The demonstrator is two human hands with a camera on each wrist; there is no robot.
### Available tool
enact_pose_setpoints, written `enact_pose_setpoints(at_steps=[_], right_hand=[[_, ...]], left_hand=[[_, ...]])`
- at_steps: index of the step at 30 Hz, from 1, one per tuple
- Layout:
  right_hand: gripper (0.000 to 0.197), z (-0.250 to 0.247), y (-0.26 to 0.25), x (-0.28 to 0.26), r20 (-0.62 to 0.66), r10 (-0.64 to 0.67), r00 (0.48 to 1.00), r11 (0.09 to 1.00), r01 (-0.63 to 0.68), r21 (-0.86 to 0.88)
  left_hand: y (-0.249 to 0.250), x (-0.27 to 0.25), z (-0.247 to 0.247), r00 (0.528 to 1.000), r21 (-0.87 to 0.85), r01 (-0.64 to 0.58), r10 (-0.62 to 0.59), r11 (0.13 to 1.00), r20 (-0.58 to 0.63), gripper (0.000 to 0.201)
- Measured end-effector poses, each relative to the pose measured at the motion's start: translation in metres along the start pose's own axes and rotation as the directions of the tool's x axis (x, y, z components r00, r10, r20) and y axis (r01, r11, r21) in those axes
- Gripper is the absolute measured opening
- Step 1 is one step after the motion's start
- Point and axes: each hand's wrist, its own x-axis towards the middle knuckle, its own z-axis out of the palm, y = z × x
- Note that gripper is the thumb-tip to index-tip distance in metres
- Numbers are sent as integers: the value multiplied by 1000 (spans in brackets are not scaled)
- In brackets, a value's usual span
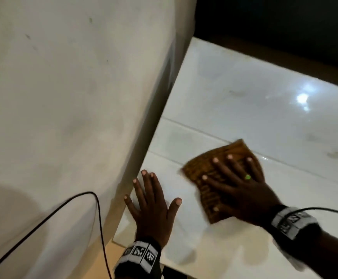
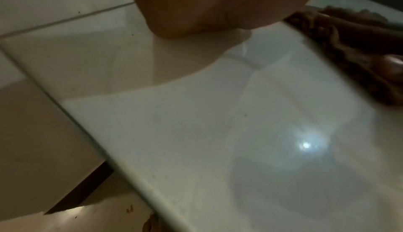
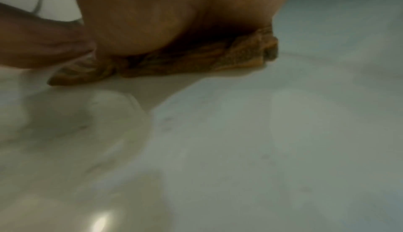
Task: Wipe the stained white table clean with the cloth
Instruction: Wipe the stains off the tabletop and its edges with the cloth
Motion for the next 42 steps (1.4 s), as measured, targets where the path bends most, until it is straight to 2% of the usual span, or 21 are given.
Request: enact_pose_setpoints(at_steps=[2,4,5,7,9,11,13,15,16,17,19,21,23,25,28,30,31,33,37,40,42], right_hand=[[85,-12,46,24,-30,207,978,977,-205,55],[81,-36,78,82,13,440,898,885,-436,161],[81,-44,86,116,25,493,870,852,-488,189],[81,-51,77,169,28,450,893,880,-448,158],[81,-48,44,178,-26,300,953,951,-297,83],[79,-34,11,140,-64,117,991,993,-116,21],[80,-22,5,86,-6,40,999,999,-40,9],[83,-24,35,58,30,65,997,998,-66,18],[83,-27,56,60,13,132,991,991,-132,33],[83,-32,80,72,0,225,974,973,-224,57],[82,-52,122,119,30,428,903,891,-427,152],[82,-71,147,179,54,517,854,833,-517,197],[83,-83,140,228,55,457,888,876,-460,144],[85,-83,110,244,30,295,955,953,-296,60],[81,-59,61,184,10,5,1000,1000,-5,-25],[78,-40,59,119,12,-53,999,998,53,-22],[81,-35,72,93,32,-51,998,998,53,-40],[86,-35,115,81,26,23,999,998,-22,-58],[84,-70,160,170,71,277,958,958,-281,57],[85,-81,139,238,49,266,963,962,-268,43],[84,-78,117,237,14,206,978,978,-206,22]], left_hand=[[-1,1,-2,1000,-20,-12,12,1000,11,90],[2,1,-4,1000,-30,0,0,1000,22,91],[5,2,-7,1000,-50,16,-15,999,18,92],[13,7,-14,999,-127,36,-41,991,-34,91],[23,15,-23,991,-229,31,-60,973,-118,88],[34,27,-31,979,-288,23,-81,957,-188,85],[45,41,-38,977,-263,20,-75,965,-202,85],[57,53,-42,984,-187,-6,-28,982,-178,86],[63,56,-43,986,-143,-35,11,989,-167,87],[70,61,-45,985,-104,-72,55,992,-165,88],[82,66,-43,981,-73,-101,87,992,-172,88],[90,71,-38,985,-132,-42,19,990,-173,88],[94,72,-32,987,-161,28,-53,987,-152,88],[95,70,-29,987,-128,34,-54,991,-152,88],[95,65,-32,985,-150,60,-83,987,-152,89],[97,66,-35,976,-190,73,-109,979,-186,89],[99,68,-35,971,-206,63,-108,977,-214,88],[103,72,-39,967,-236,23,-82,971,-242,86],[105,79,-36,969,-263,-2,-63,965,-239,84],[109,85,-31,956,-226,-20,-48,974,-290,83],[114,89,-32,956,-201,-48,-14,978,-294,85]])
